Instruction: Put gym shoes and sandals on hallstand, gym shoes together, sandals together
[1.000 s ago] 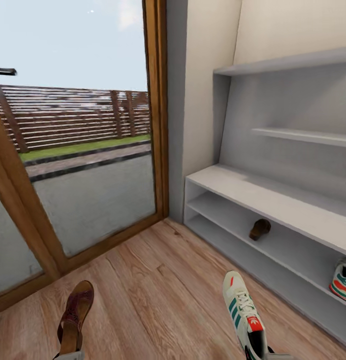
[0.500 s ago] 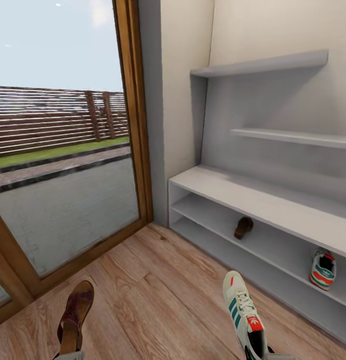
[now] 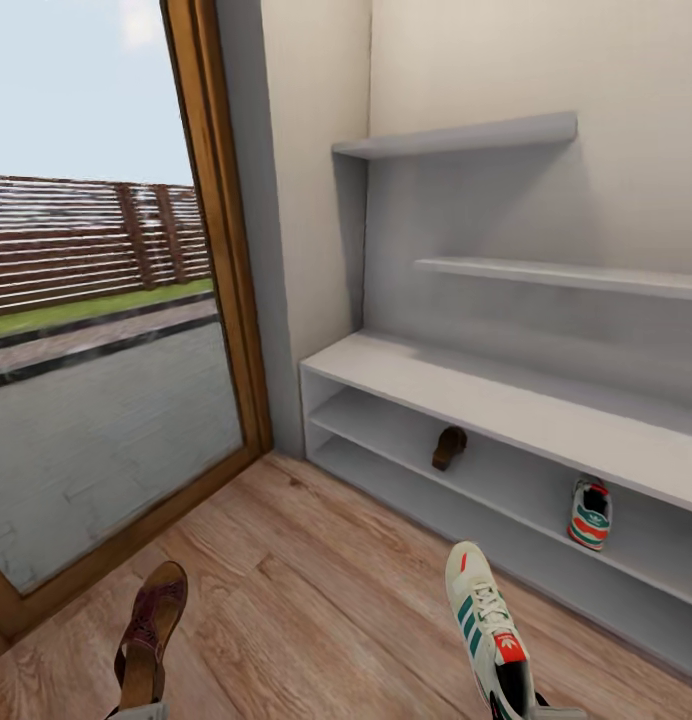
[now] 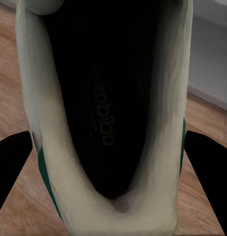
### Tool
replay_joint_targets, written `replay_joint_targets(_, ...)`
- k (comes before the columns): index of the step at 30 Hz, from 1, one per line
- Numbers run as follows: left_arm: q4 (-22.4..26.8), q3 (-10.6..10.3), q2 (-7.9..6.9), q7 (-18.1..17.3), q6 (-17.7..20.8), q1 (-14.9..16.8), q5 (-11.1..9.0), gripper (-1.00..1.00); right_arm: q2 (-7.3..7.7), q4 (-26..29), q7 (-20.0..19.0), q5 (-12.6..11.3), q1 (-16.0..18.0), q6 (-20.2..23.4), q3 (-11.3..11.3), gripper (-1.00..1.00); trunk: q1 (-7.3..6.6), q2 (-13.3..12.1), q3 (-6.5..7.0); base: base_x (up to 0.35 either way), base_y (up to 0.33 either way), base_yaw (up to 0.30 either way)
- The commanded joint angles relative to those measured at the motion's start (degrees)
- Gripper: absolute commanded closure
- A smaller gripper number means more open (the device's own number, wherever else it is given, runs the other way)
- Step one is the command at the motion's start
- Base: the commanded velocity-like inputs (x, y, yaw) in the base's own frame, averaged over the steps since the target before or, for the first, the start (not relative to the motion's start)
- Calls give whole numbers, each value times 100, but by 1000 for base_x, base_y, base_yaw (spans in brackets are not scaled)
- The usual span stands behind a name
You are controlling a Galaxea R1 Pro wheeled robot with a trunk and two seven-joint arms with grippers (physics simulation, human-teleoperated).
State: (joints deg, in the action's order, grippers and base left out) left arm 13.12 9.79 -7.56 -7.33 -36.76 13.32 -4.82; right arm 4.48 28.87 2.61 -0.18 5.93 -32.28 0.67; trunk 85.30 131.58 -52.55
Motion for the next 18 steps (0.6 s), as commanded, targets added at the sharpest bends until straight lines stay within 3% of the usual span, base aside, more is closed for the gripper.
replay_joint_targets(1, -3, 23, 0, -49, -7, 3, -35, 100, 0, -4, 15, 1, 4, -16, -5, 100, 0, 2, -3, 122, 111, -255)
replay_joint_targets(18, -3, 23, 0, -49, -7, 4, -36, 100, 0, -4, 16, 1, 4, -16, -5, 100, 0, 2, 37, 171, 248, -255)
